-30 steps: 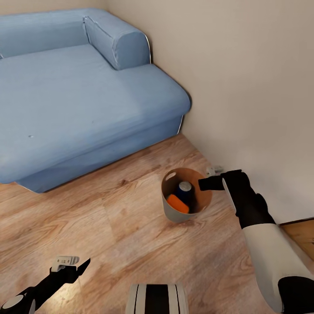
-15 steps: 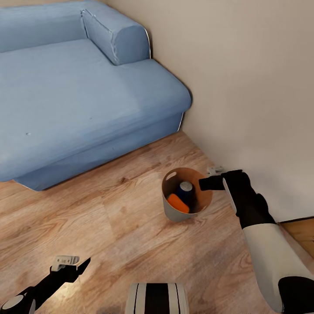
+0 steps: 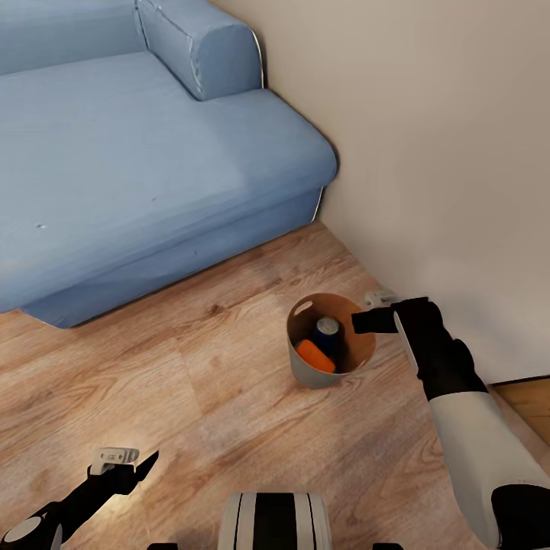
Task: Put the three can of soda from the living room inside the tash can in the kitchen.
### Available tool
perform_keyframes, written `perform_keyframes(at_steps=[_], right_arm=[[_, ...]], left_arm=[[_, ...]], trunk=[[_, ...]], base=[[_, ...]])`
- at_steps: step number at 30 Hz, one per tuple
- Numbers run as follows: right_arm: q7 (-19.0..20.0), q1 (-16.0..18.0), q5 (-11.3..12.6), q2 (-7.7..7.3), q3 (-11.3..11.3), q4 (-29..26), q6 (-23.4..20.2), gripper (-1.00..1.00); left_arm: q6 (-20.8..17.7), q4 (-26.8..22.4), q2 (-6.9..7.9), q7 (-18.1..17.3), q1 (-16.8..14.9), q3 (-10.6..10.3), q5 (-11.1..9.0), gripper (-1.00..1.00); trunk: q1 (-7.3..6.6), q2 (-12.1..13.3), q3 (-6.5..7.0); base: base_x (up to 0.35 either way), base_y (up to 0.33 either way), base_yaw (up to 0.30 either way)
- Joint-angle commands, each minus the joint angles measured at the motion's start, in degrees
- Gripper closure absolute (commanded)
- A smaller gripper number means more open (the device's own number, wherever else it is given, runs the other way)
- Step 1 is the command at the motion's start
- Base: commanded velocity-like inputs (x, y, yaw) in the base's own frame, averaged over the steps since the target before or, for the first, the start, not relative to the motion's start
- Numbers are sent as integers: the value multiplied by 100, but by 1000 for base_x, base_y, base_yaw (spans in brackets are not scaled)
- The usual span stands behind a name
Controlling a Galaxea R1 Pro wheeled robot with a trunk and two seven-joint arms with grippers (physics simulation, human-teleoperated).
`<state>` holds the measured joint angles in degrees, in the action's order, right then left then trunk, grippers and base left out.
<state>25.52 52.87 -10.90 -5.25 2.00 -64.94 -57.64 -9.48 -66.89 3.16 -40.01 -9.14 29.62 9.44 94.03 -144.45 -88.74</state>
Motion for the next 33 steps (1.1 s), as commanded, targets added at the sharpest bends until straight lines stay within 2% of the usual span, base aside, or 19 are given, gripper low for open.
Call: perform_keyframes(at_steps=[1, 5, 12, 18, 26, 33], right_arm=[[-3, 0, 105, 0, 2, -1, -19, 100], [-3, -3, 105, -2, 2, -2, -17, 100], [-3, -5, 105, -2, 2, -10, -11, 100], [-3, -7, 105, -4, 2, -33, -11, 100], [-3, -45, 105, -10, 2, -95, -14, 100], [-3, -49, 105, -11, 2, -130, -17, 100]], left_arm=[[3, 0, 0, -1, 0, 0, -1, -100], [19, 0, -4, -6, 0, 0, -3, -100], [25, 0, -7, 7, 0, 0, -4, -100], [27, 0, -8, 2, 0, 1, -10, -100], [32, 0, -9, 10, 0, 0, -4, -100], [33, 0, -9, 3, 0, 2, -7, -100]], trunk=[[-1, 0, 0], [-1, 0, 0], [17, -10, -155], [17, -10, -155], [38, -20, -332], [38, -20, -332]], base=[[0, 0, 0], [0, 0, 0], [0, 0, 0], [0, 0, 0], [0, 0, 0], [0, 0, 0]])
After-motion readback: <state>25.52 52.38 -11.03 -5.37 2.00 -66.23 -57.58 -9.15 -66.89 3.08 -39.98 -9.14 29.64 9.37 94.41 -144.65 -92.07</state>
